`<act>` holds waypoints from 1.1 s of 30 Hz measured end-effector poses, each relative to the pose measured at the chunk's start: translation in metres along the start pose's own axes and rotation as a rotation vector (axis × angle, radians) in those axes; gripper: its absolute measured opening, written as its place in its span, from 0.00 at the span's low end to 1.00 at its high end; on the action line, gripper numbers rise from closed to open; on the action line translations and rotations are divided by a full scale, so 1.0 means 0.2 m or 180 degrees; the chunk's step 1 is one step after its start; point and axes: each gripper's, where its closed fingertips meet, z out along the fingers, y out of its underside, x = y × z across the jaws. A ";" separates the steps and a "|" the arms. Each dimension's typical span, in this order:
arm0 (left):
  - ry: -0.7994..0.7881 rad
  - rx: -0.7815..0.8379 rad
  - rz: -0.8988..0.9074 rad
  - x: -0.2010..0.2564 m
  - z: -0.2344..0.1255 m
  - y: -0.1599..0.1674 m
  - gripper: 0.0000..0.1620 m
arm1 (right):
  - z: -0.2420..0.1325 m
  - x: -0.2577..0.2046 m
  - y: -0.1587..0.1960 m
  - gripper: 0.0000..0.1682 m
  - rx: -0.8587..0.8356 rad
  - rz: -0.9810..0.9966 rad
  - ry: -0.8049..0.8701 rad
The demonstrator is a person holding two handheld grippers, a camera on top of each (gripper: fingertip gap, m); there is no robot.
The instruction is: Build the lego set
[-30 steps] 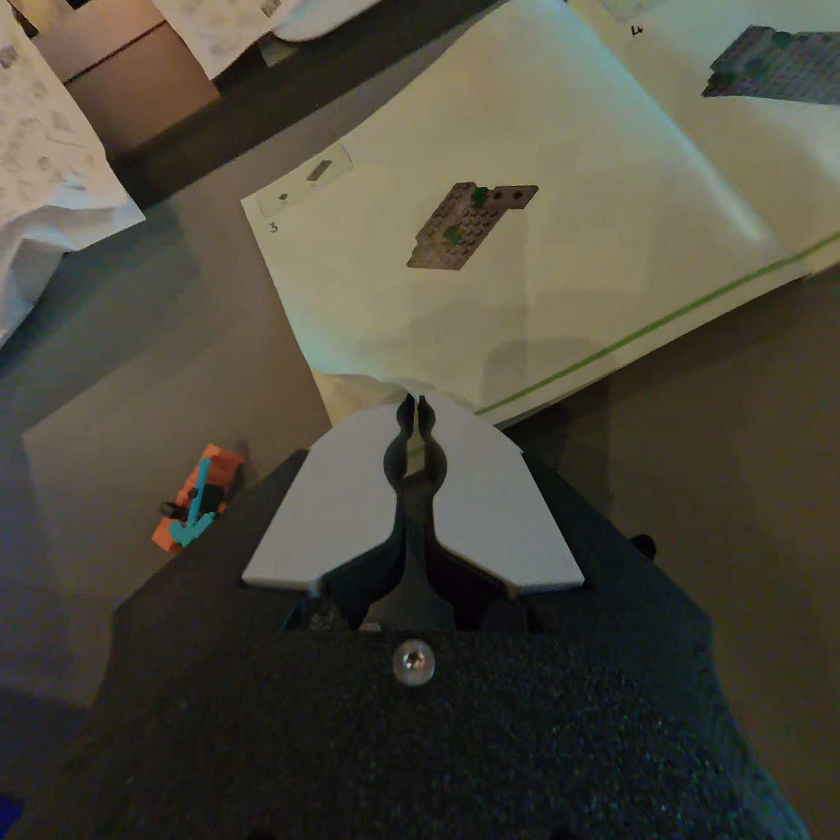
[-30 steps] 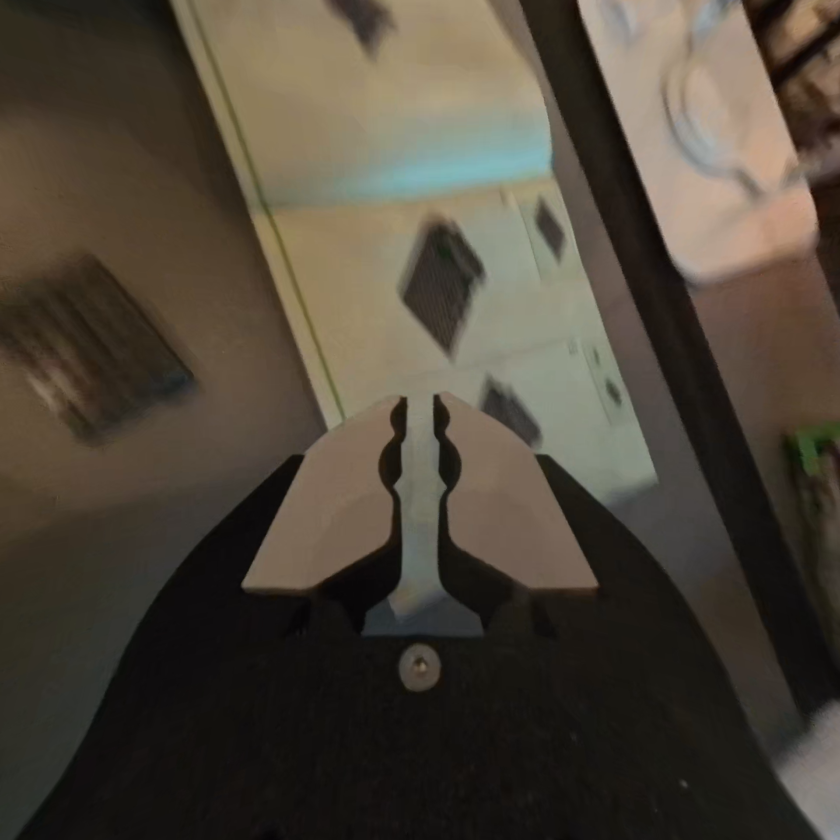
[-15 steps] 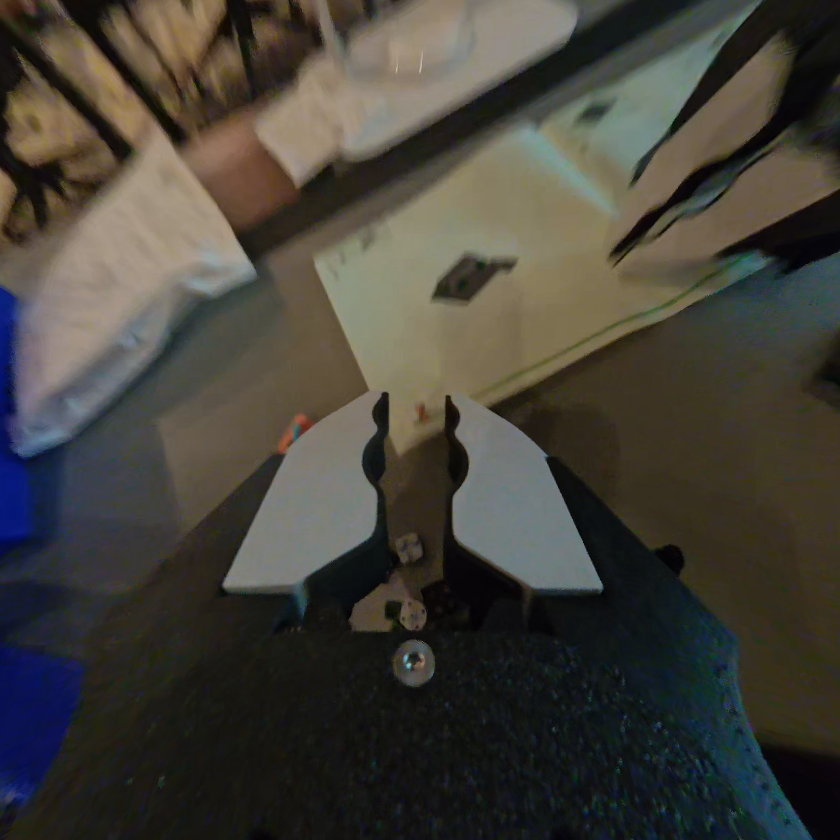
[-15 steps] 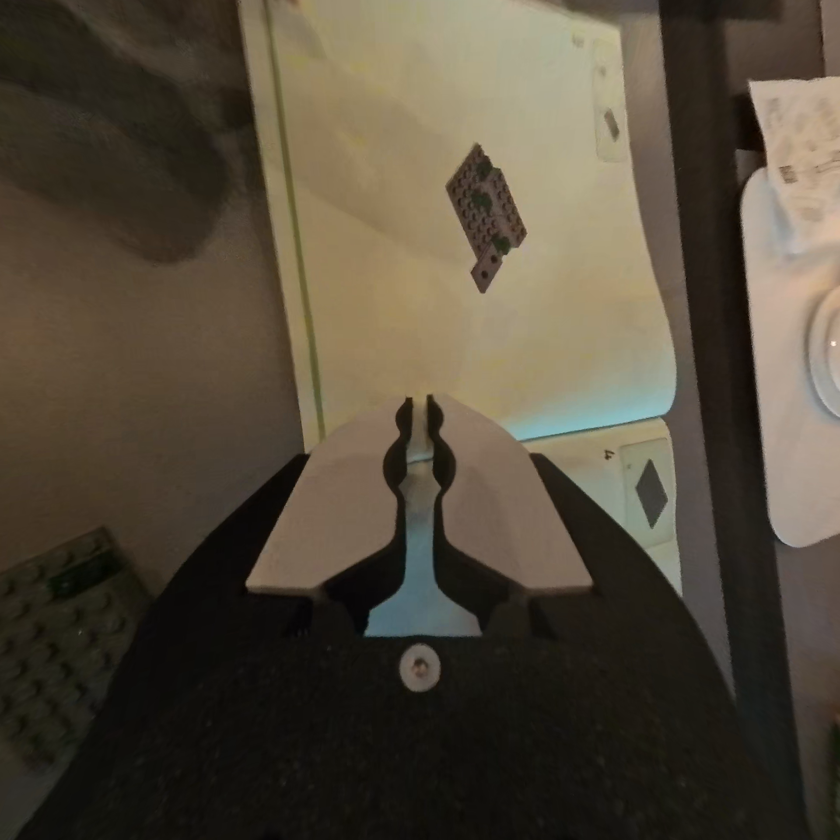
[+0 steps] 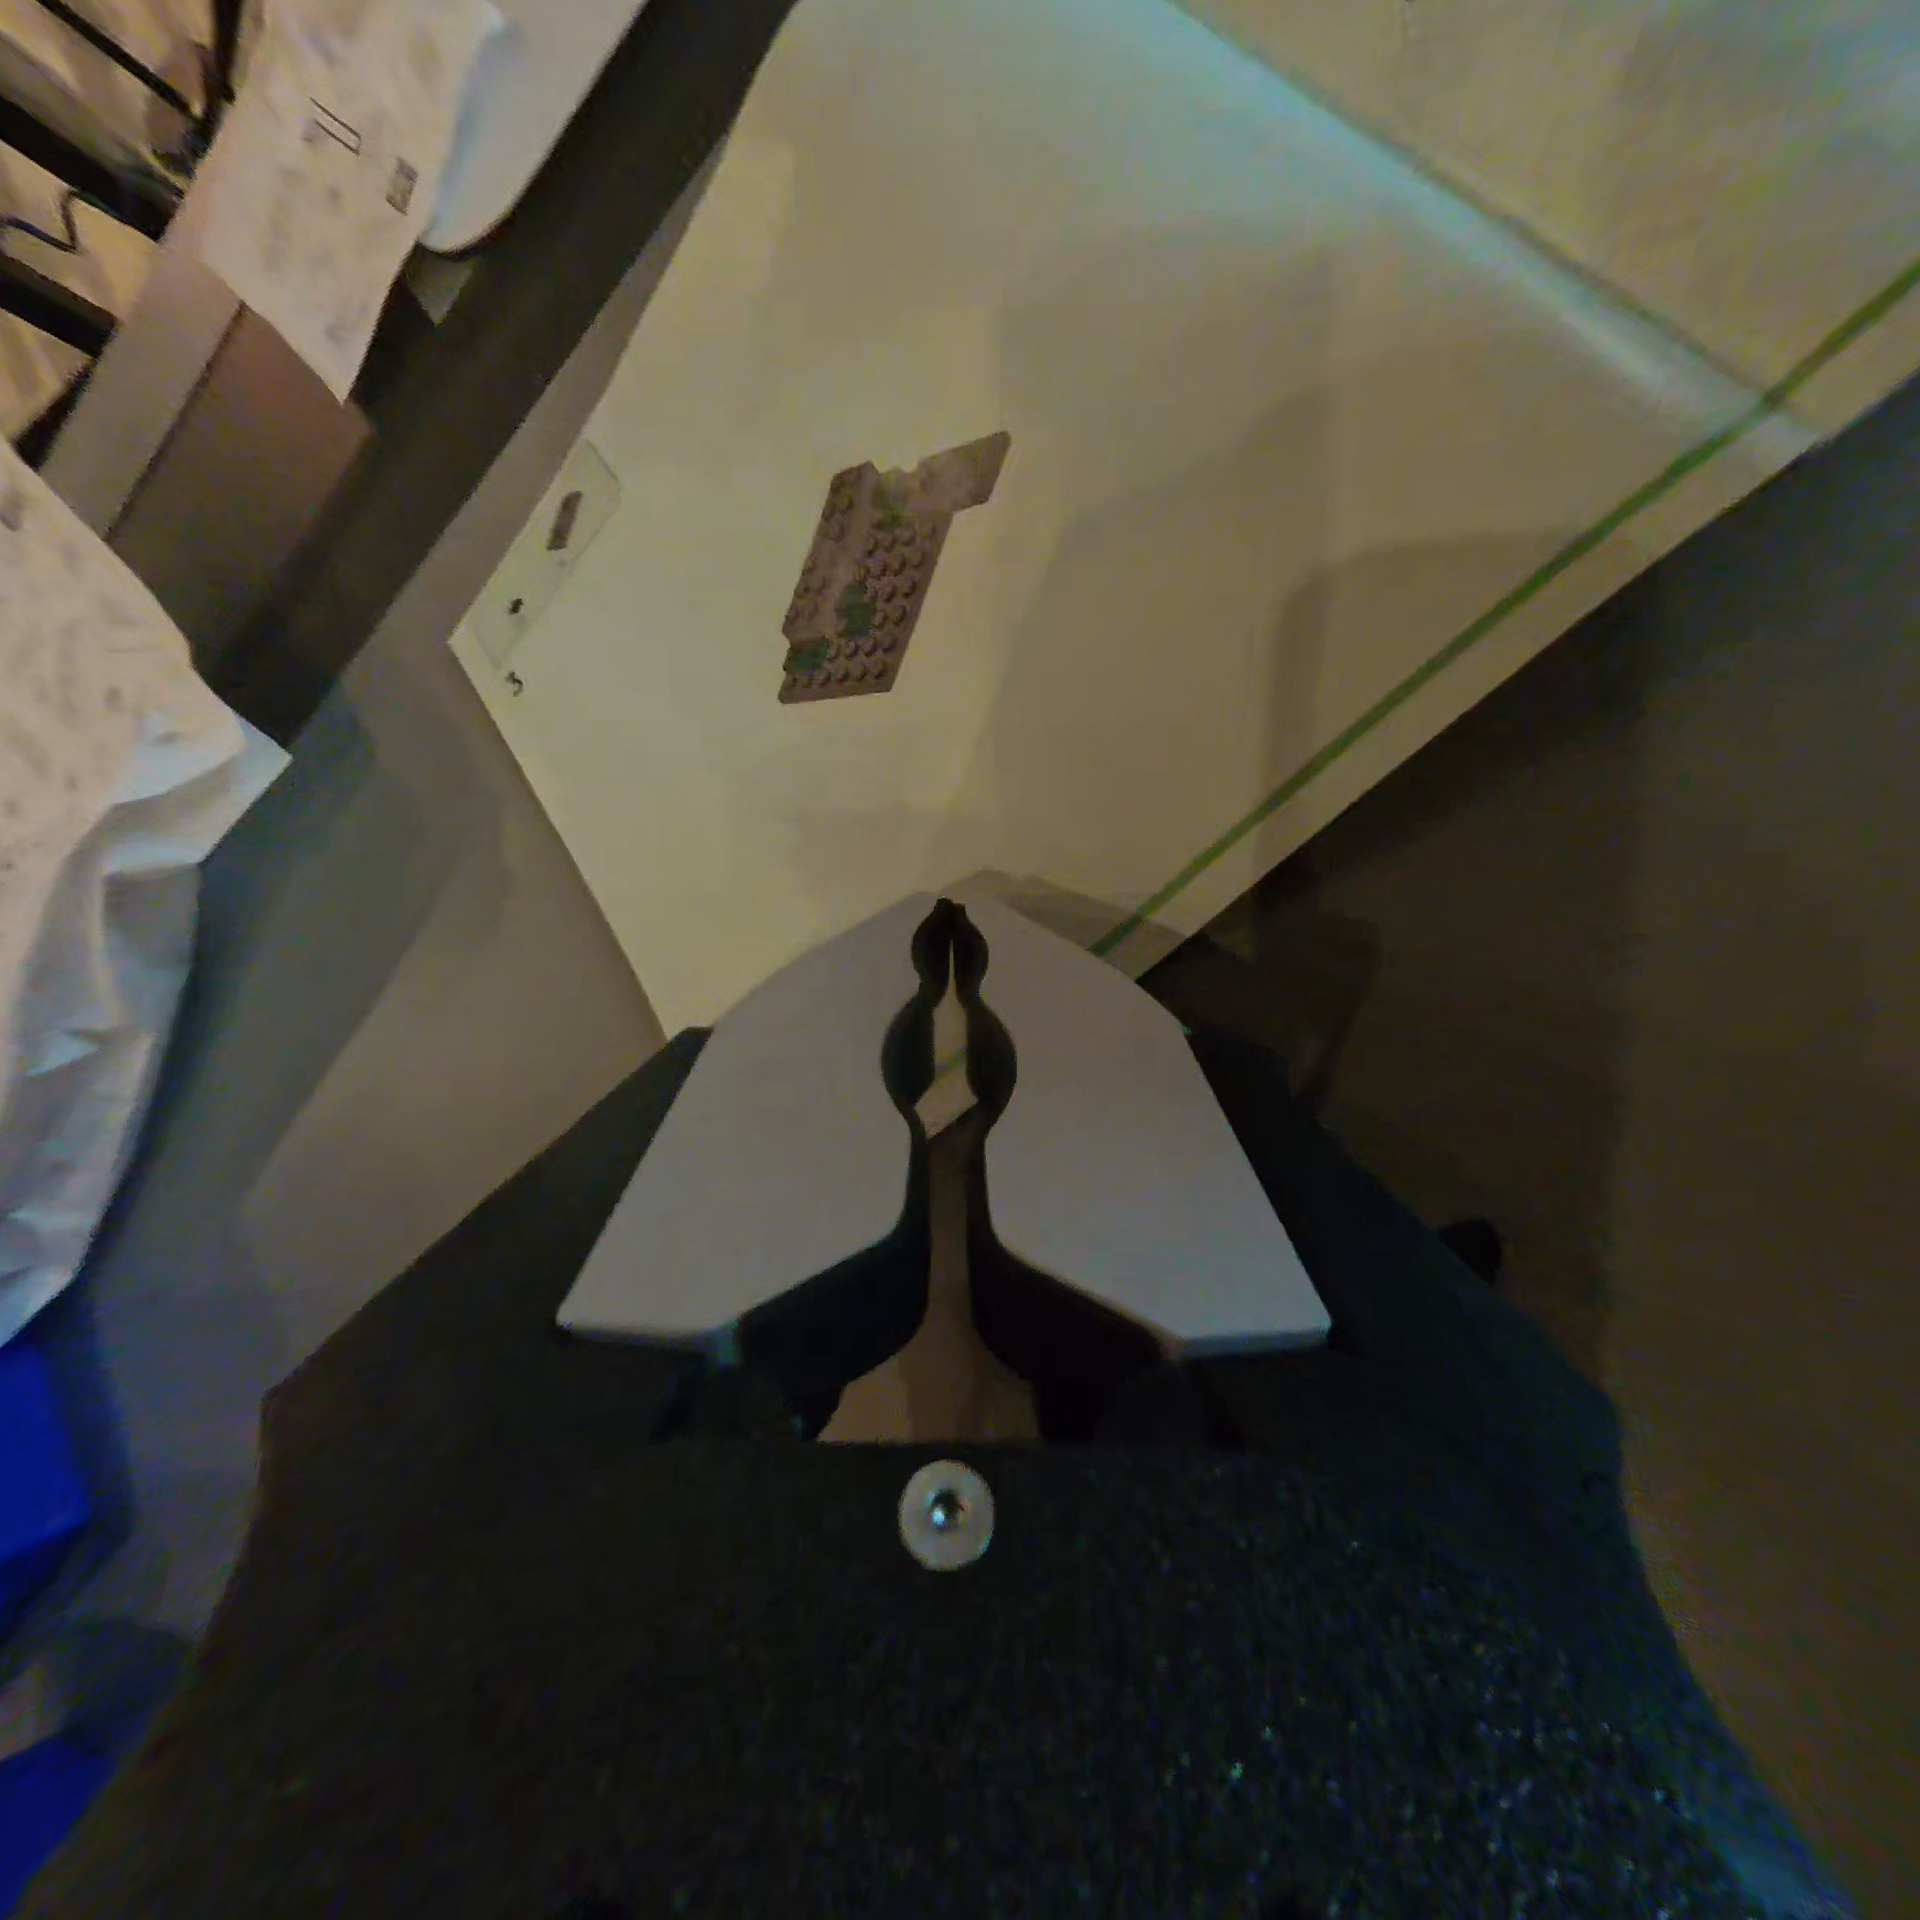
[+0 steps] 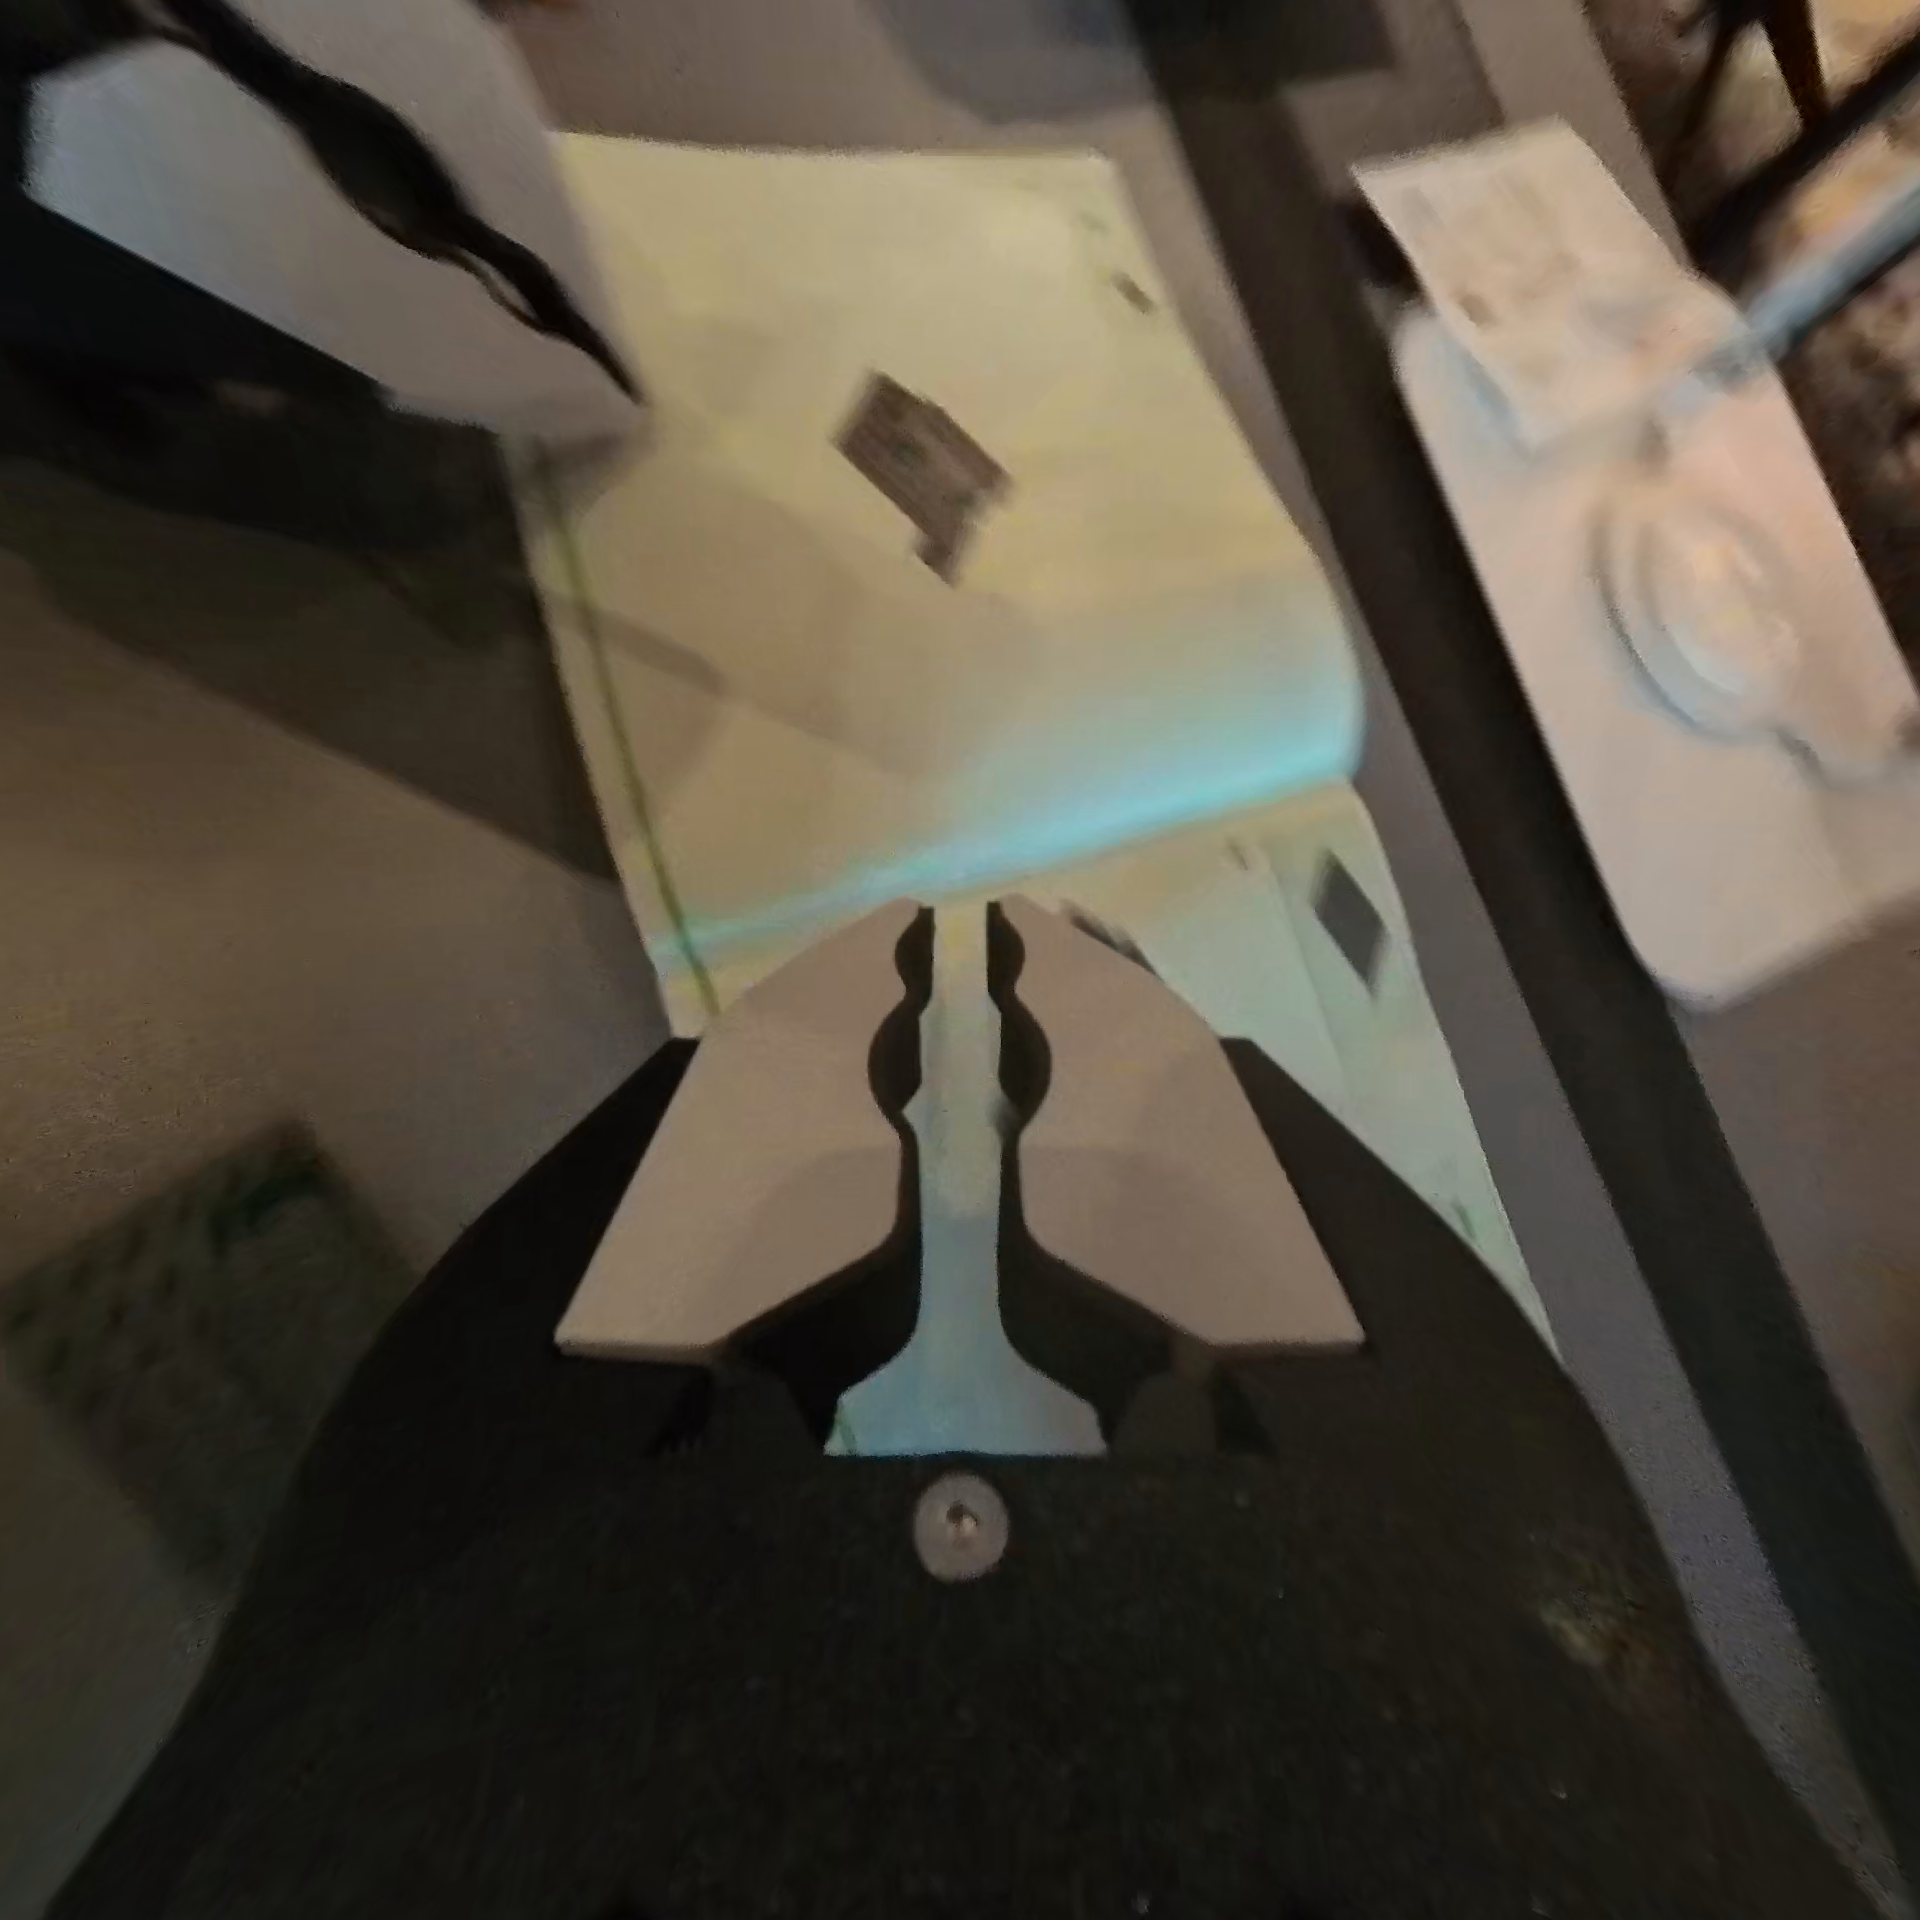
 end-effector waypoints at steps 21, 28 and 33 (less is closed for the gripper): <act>-0.0134 0.0076 0.0571 0.10 0.00 -0.08 0.00 | -0.29 0.33 0.69 0.00 -0.0423 0.0603 0.0463; -0.0388 0.0502 0.0514 0.02 -0.11 -0.16 0.00 | -0.41 0.33 0.53 0.00 0.0072 0.0491 0.0832; -0.0335 0.1030 0.0198 -0.01 -0.35 -0.22 0.00 | -0.57 0.18 0.39 0.00 0.0581 0.0645 0.0820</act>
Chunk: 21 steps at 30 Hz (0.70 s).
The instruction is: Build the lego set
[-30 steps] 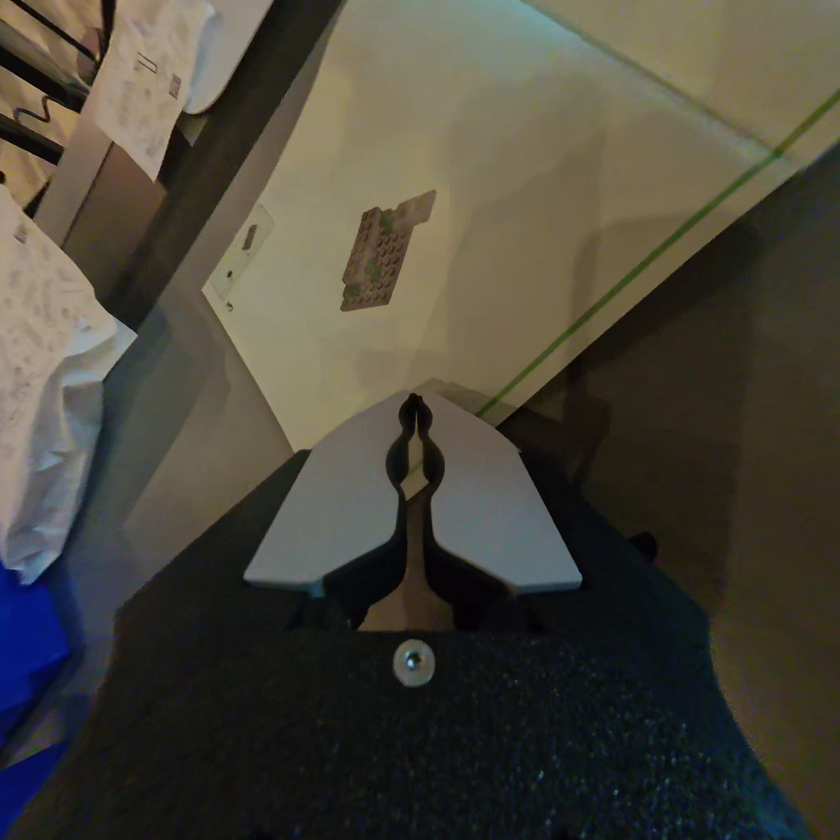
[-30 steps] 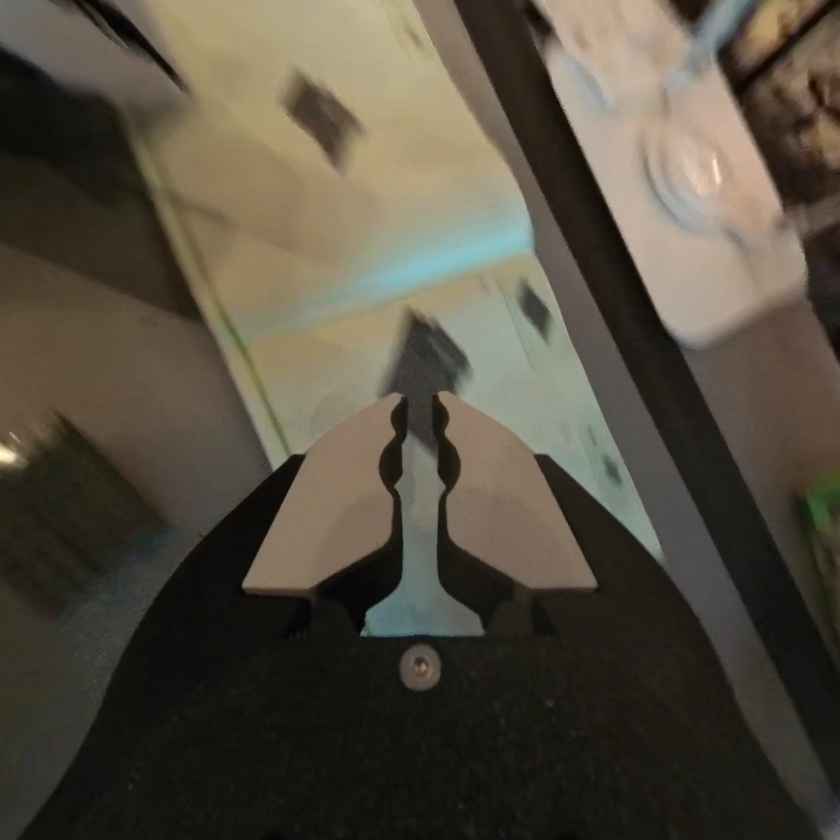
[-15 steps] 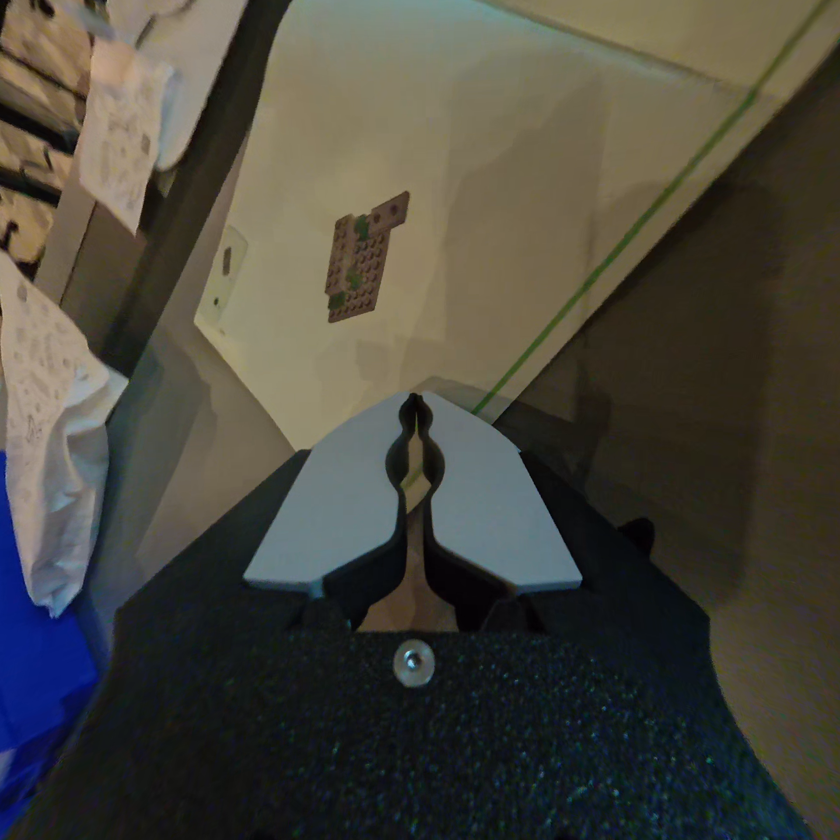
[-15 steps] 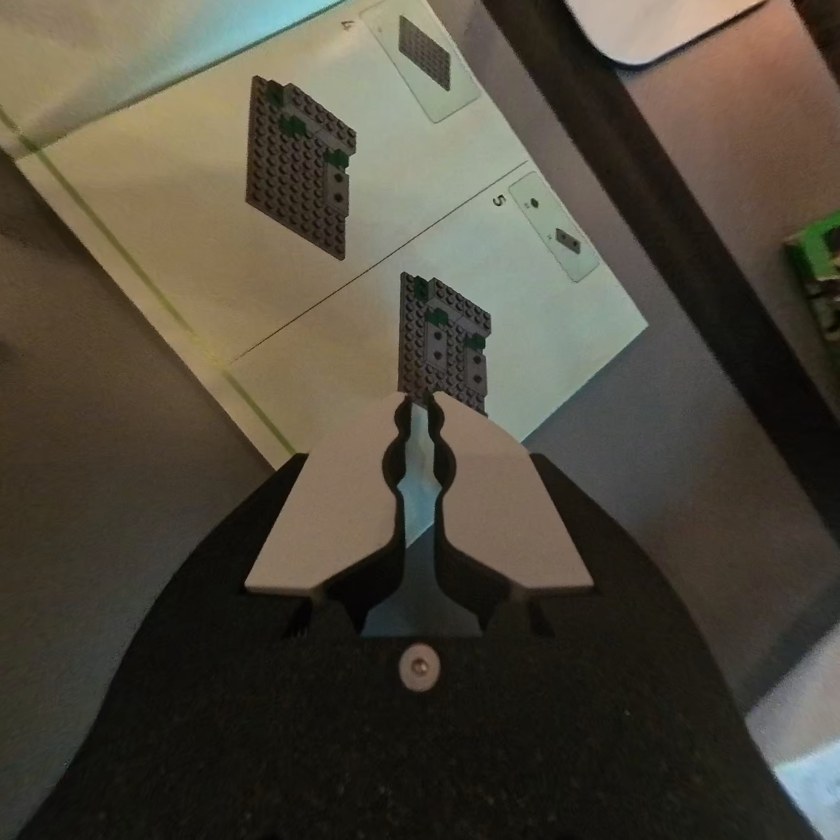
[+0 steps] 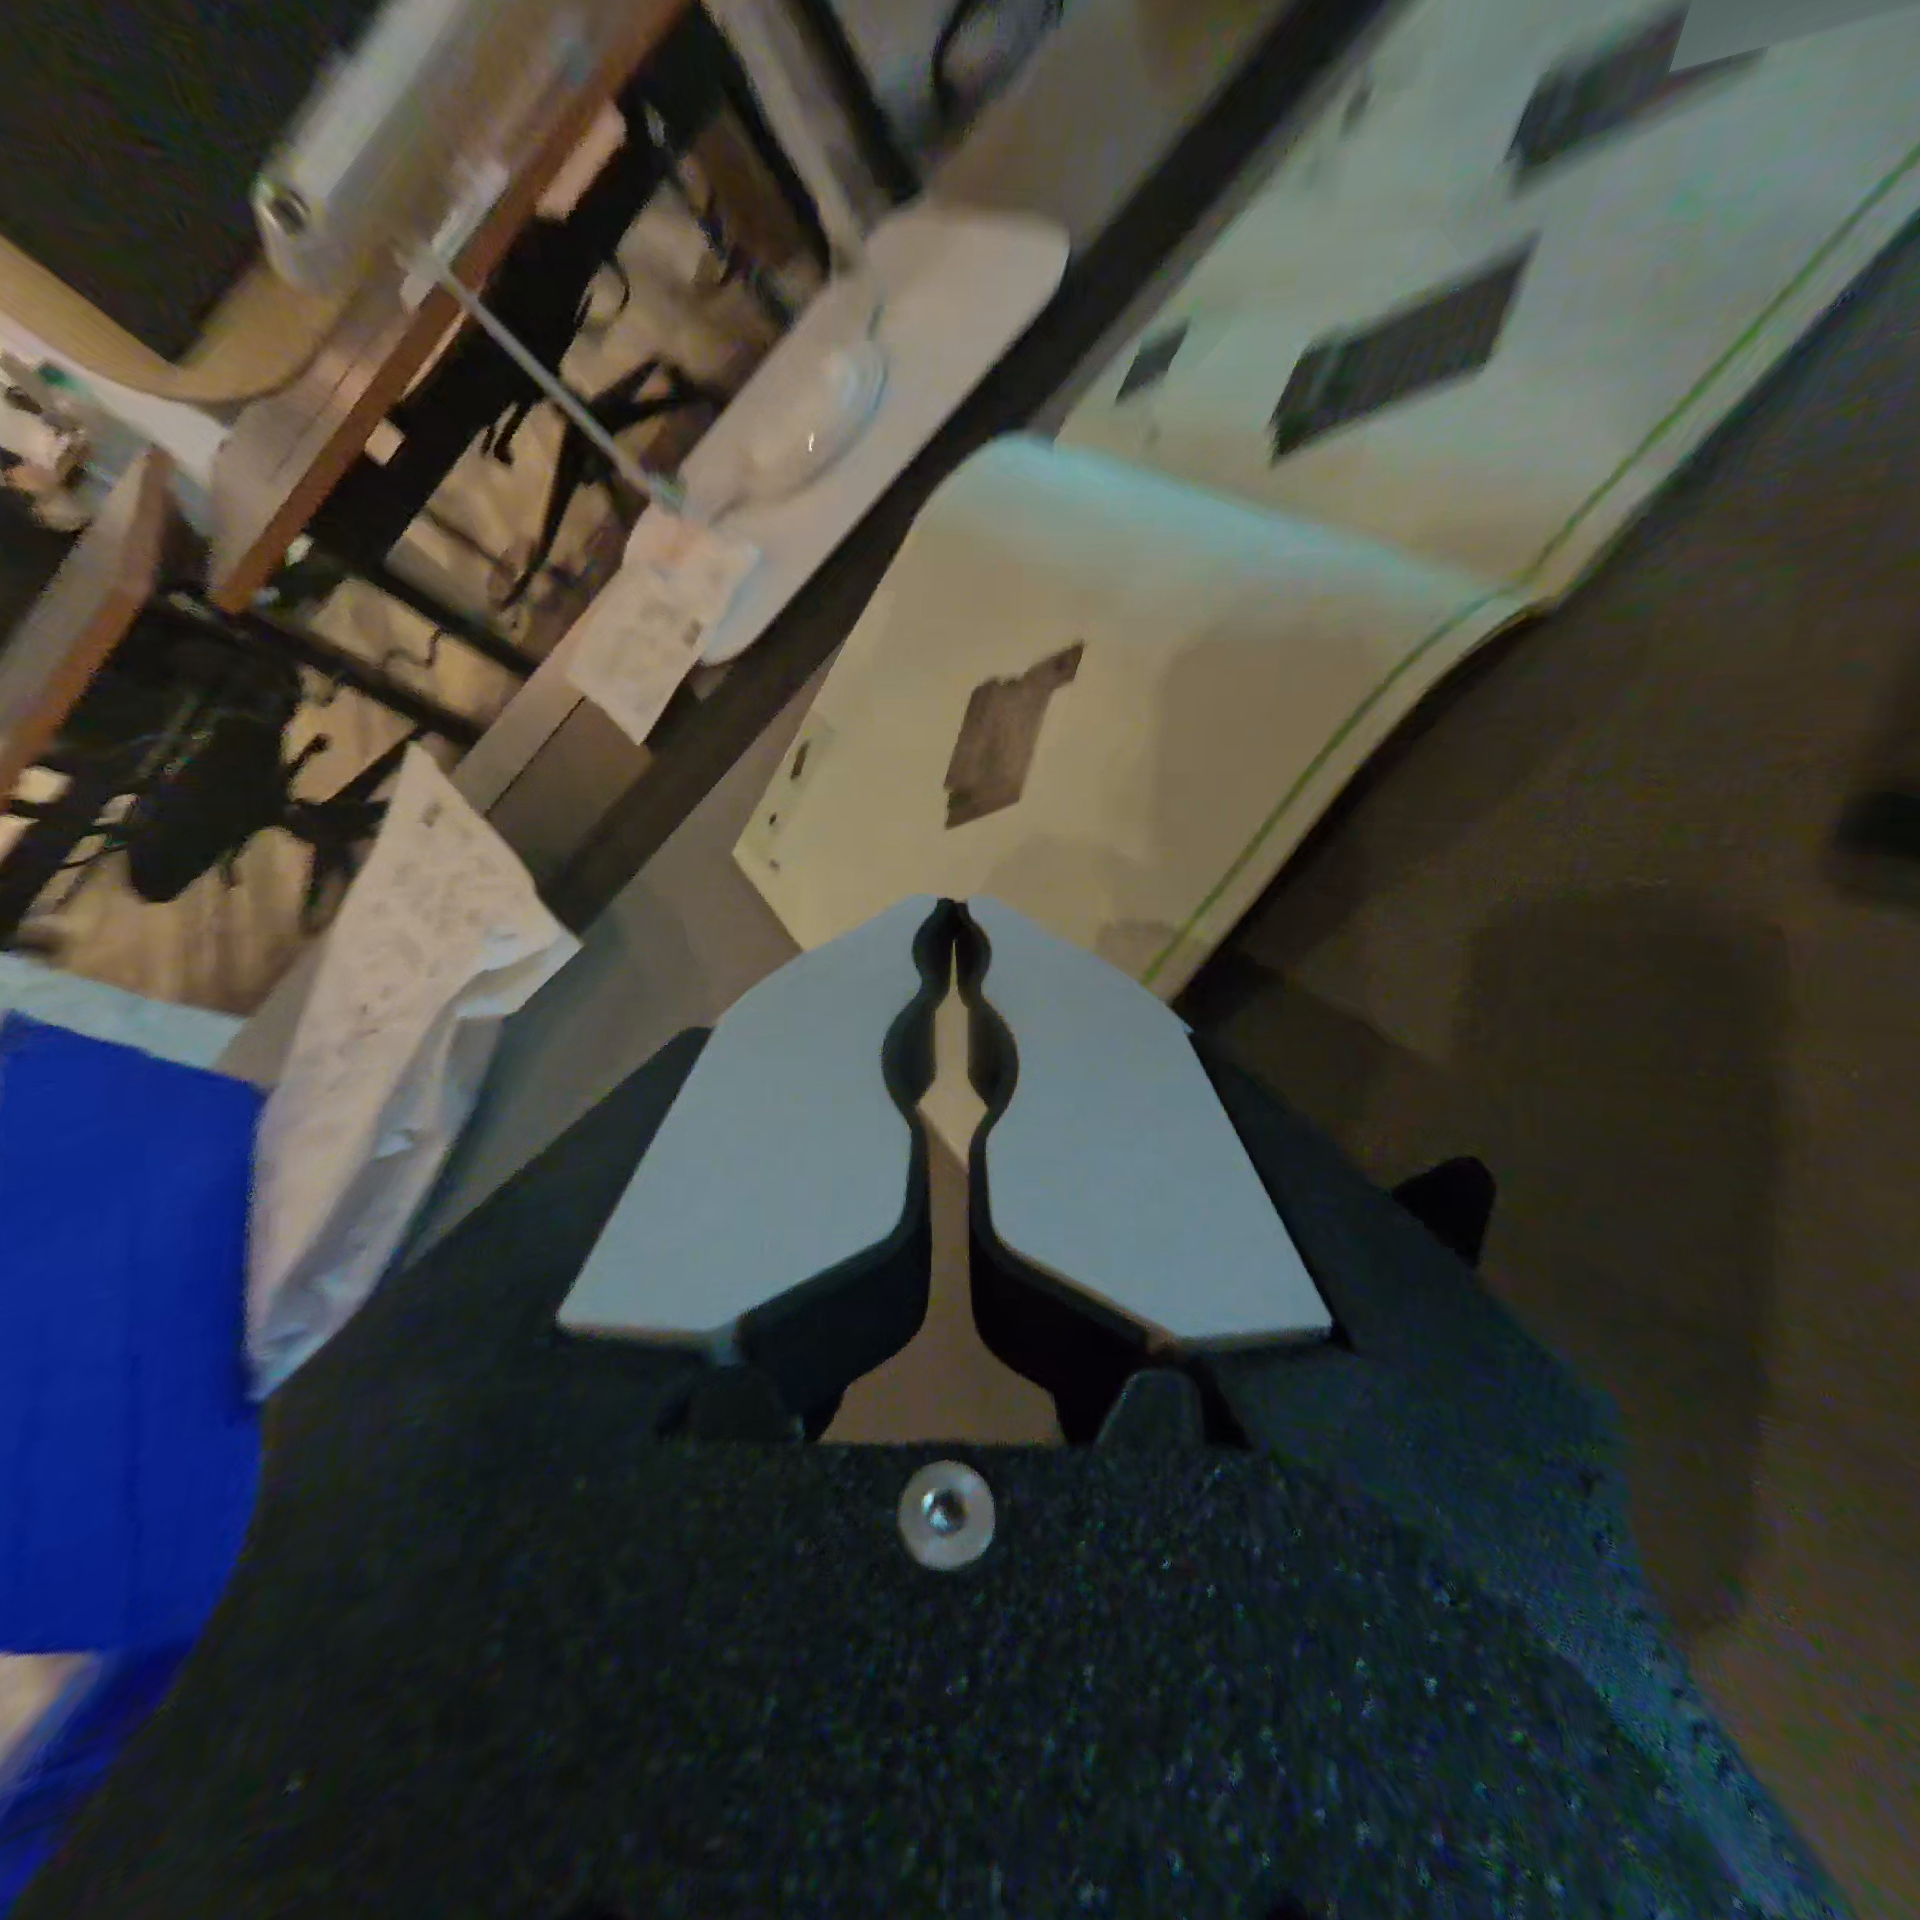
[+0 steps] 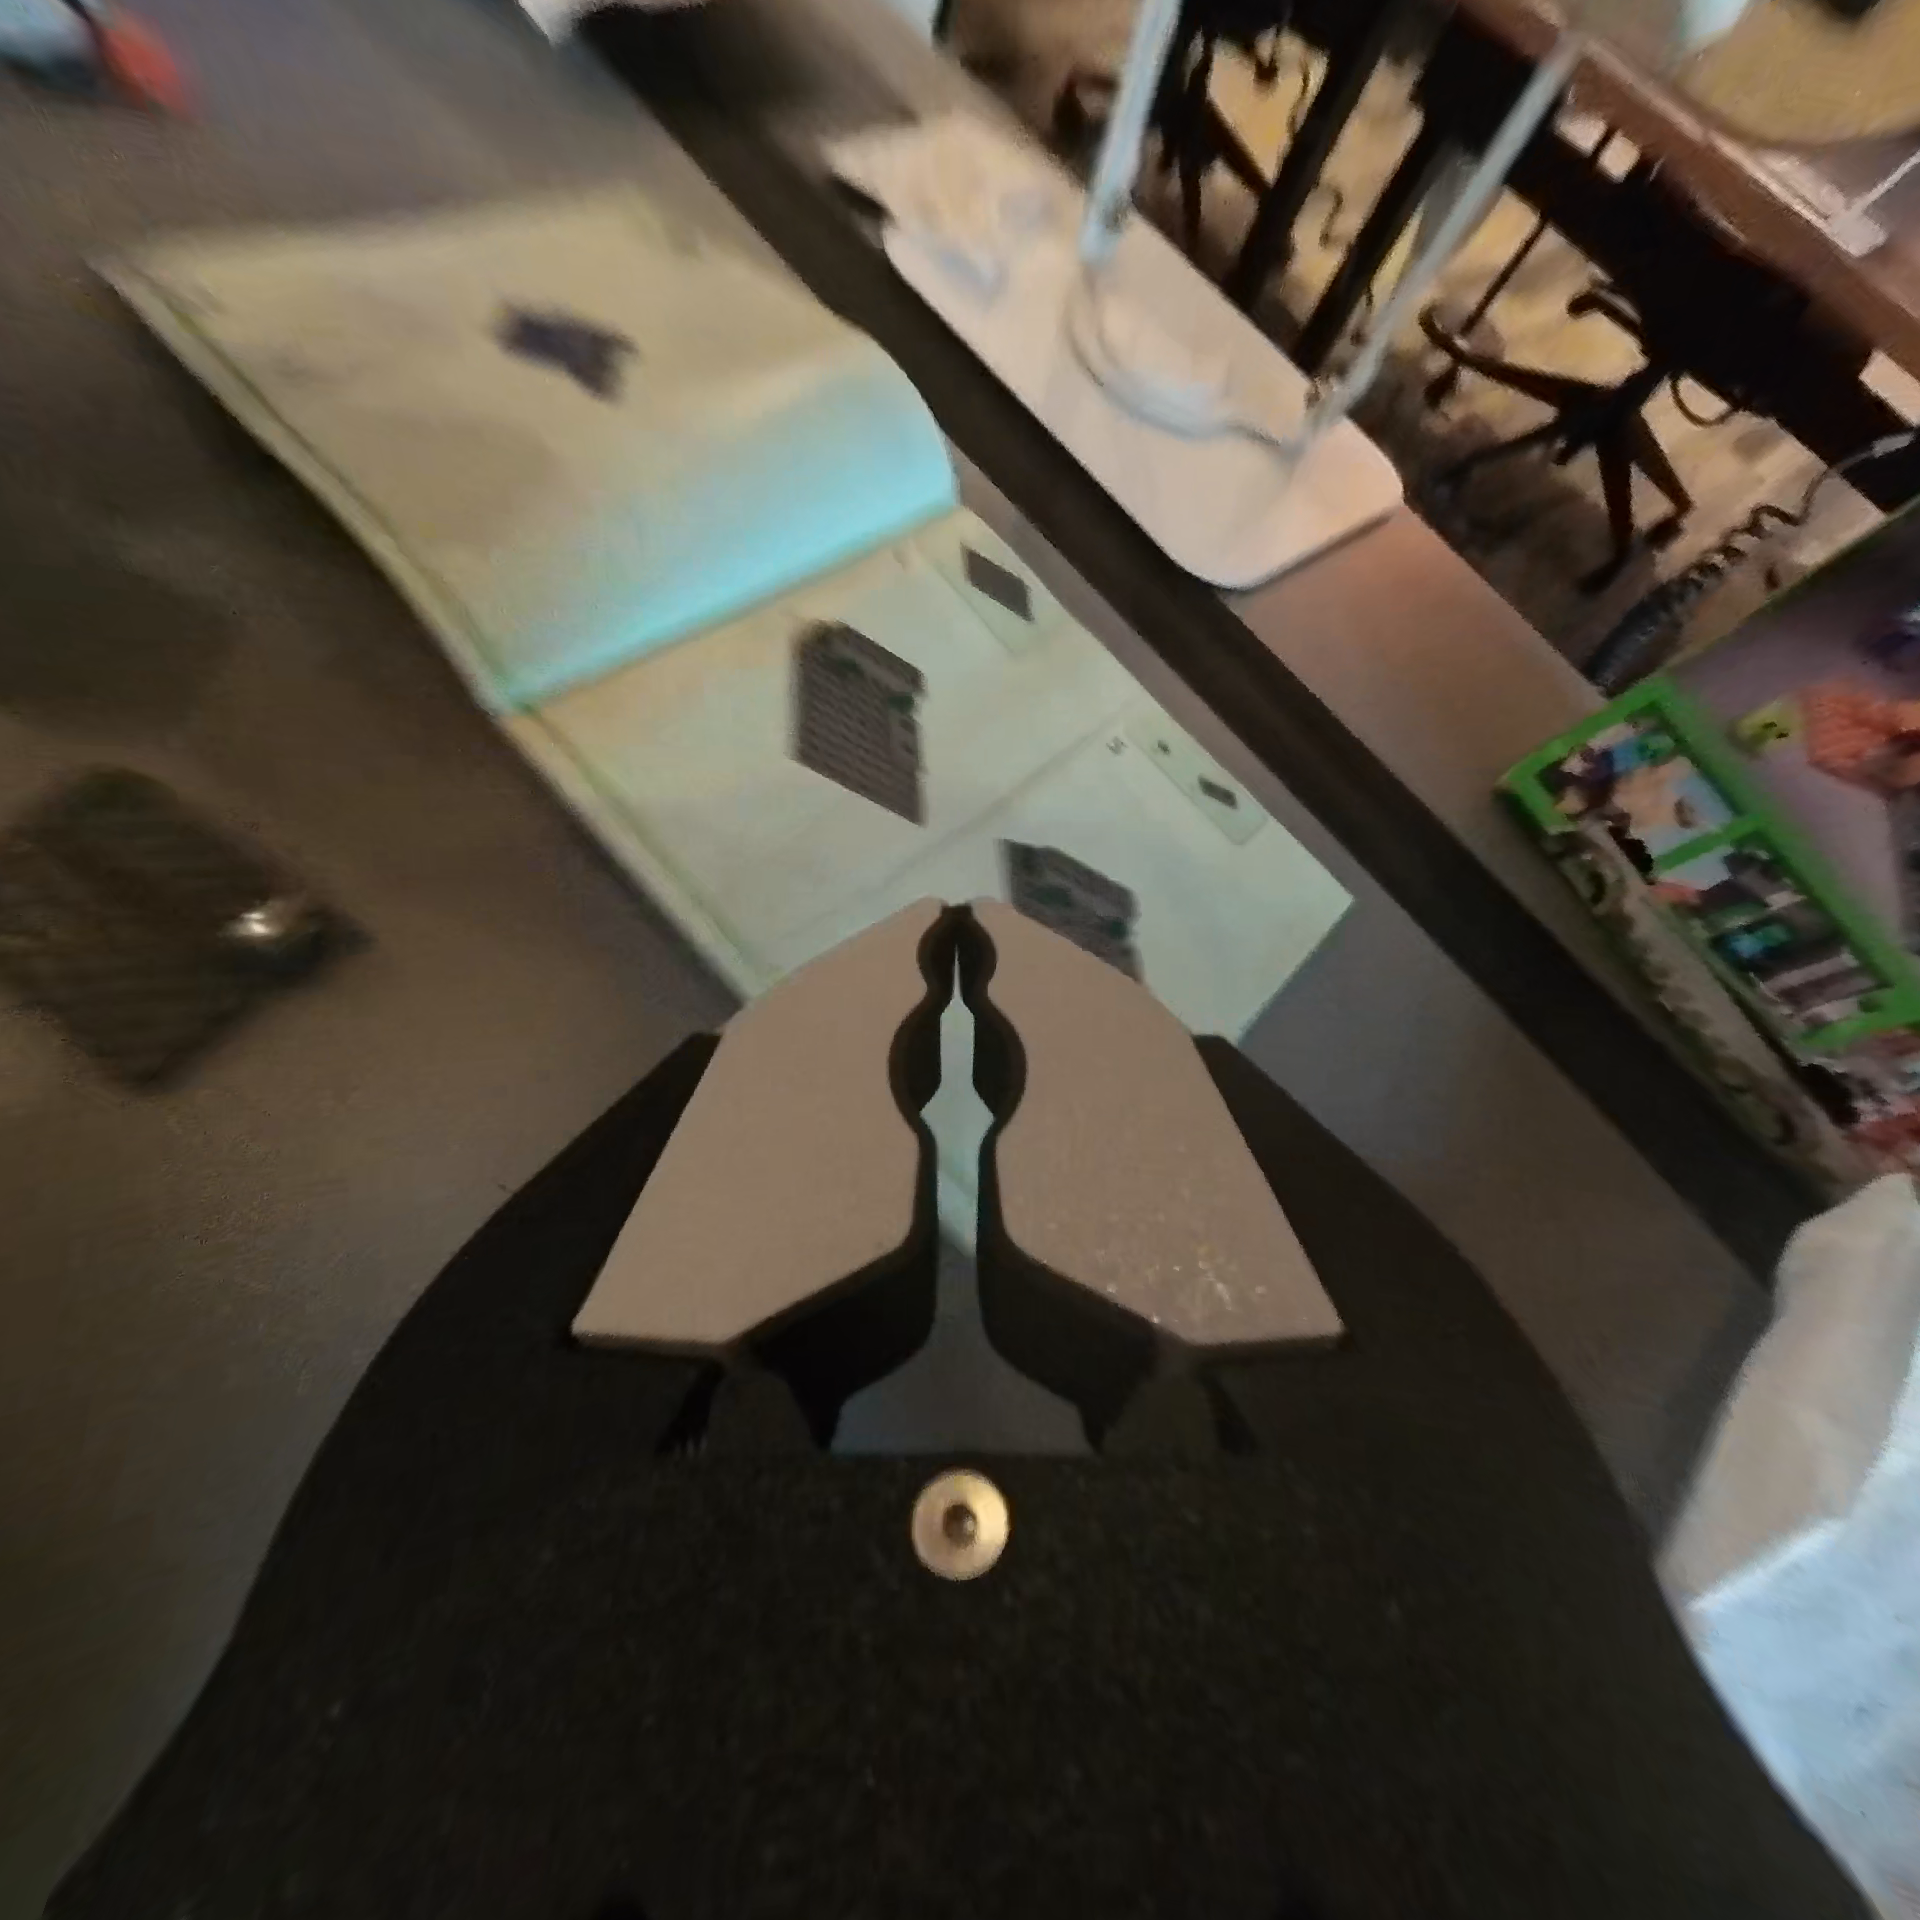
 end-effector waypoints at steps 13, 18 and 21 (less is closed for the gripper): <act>0.1148 0.1306 -0.1707 0.44 -0.57 -0.23 0.00 | -0.36 -0.99 -0.24 0.00 0.1110 0.0564 -0.0635; 0.0738 0.1485 -0.1841 0.53 -0.62 -0.25 0.00 | -0.36 -1.08 -0.36 0.00 0.1363 0.0986 -0.0625; 0.0757 0.1511 -0.1881 0.58 -0.64 -0.27 0.00 | -0.33 -1.18 -0.40 0.00 0.1413 0.1079 -0.0723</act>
